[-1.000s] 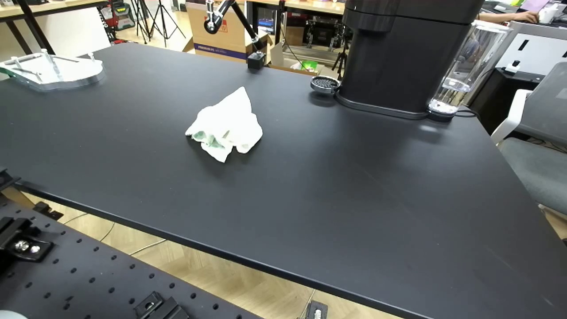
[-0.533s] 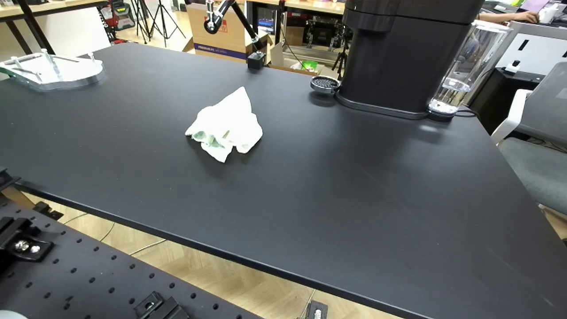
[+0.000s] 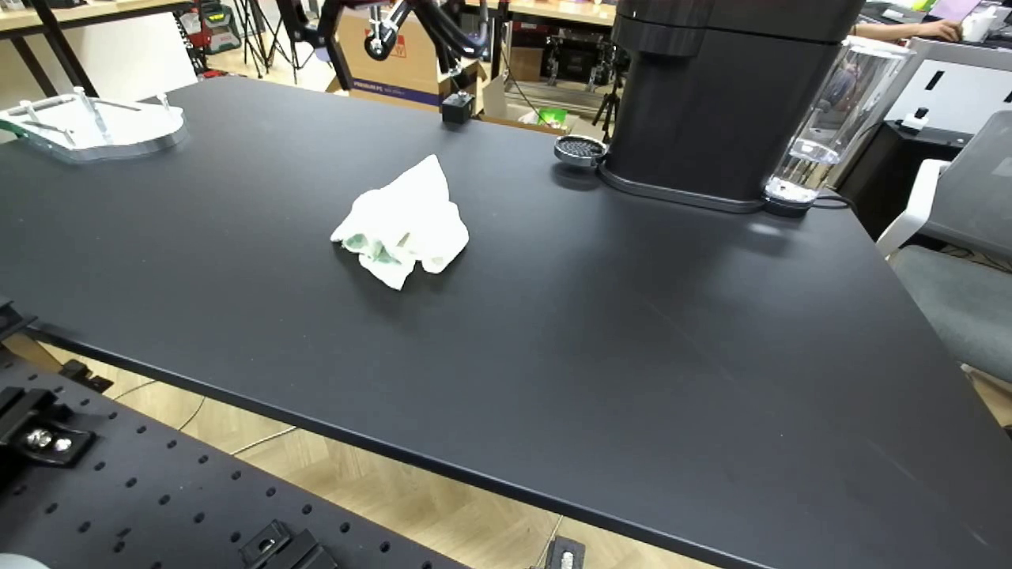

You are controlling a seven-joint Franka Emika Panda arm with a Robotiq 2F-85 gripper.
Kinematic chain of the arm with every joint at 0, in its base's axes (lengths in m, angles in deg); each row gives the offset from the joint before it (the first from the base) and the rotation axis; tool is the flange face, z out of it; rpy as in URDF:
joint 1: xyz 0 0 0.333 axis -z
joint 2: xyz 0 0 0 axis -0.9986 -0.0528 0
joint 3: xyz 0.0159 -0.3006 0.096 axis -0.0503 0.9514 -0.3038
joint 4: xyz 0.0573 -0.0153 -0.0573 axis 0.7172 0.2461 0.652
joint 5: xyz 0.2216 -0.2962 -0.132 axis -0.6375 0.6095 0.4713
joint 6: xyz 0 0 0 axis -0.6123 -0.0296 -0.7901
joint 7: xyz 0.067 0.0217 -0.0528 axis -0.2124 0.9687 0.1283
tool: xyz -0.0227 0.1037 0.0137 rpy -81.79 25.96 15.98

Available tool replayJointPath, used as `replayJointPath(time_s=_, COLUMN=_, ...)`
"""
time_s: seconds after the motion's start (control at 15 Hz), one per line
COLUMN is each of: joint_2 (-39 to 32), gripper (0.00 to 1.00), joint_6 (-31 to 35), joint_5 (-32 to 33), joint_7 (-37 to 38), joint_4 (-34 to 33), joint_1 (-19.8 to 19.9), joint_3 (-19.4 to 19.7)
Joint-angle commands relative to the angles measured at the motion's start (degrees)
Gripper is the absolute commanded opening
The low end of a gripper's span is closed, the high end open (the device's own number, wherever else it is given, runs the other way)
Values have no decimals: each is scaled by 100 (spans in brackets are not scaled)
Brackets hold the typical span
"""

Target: Put the towel on the rack.

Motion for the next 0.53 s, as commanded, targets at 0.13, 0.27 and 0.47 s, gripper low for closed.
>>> replayJointPath(time_s=0.13, joint_2=-1483, gripper=100, joint_6=485, joint_5=953, joint_7=882, joint_4=-802, joint_1=-33, joint_3=62)
replayJointPath(time_s=0.27, joint_2=-1875, gripper=100, joint_6=574, joint_5=1199, joint_7=1065, joint_4=-1103, joint_1=-164, joint_3=178)
replayJointPath(time_s=0.47, joint_2=-2323, gripper=100, joint_6=643, joint_5=1160, joint_7=1076, joint_4=-1493, joint_1=-353, joint_3=314)
